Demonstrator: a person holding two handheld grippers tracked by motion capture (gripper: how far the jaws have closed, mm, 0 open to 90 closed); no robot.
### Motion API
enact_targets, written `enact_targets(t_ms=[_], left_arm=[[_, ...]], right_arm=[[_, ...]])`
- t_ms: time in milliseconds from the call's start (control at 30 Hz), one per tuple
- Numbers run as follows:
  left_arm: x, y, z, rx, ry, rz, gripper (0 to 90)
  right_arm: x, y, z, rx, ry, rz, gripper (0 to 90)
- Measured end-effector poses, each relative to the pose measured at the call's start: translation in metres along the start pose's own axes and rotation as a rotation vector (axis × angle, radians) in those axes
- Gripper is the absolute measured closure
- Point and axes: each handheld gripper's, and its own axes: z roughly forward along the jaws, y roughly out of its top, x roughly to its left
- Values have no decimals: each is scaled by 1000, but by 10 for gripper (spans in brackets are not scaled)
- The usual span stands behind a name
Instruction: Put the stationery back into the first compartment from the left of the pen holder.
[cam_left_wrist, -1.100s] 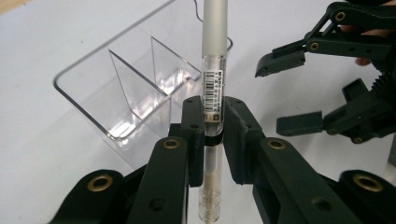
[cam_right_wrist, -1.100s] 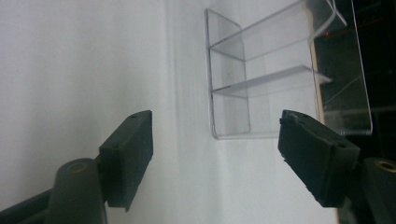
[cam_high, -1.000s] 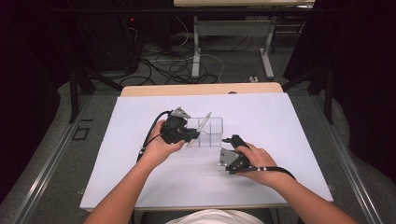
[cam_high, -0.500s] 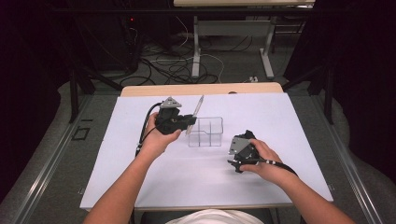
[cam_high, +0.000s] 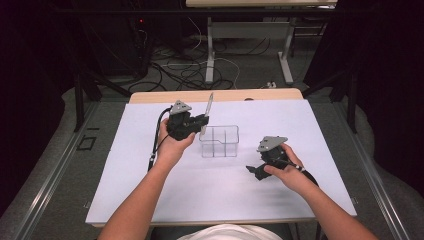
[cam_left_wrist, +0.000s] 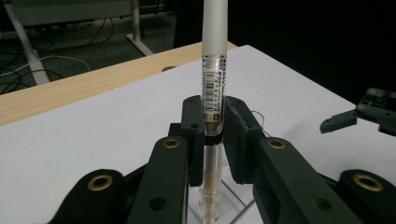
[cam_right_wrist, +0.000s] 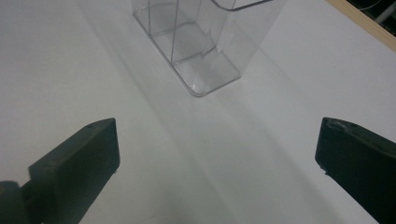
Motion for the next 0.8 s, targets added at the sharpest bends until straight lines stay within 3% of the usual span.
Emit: enact_targets(t_ms=[233,400,800], left_arm=[[3,-4,9,-20,20,-24,792],[3,-7,14,-24,26,-29,791],[4,-19,28,7,34,-35,791]], right_arm=[[-4,-2,-4,-48,-6,56,0],[-5,-5,-3,-37,2,85,0],[-6,-9,1,-38,4,98,0]])
